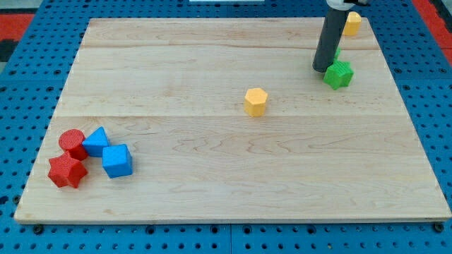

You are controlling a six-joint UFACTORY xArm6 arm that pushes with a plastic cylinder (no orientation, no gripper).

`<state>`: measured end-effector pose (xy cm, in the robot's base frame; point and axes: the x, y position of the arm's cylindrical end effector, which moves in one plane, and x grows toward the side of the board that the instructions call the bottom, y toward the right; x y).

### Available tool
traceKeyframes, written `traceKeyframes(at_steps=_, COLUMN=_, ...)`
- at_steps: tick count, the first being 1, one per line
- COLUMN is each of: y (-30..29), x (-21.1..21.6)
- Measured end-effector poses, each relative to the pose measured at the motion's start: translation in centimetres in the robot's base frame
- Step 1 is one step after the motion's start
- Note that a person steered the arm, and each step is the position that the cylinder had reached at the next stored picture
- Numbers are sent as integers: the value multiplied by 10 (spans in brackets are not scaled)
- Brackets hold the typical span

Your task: Move the green circle below the heart

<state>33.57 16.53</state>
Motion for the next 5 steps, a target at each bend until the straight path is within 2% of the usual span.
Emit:
traceKeyframes(at_steps=3, y=-6, x=-25)
traceKeyframes(at_steps=5, y=18, x=-26)
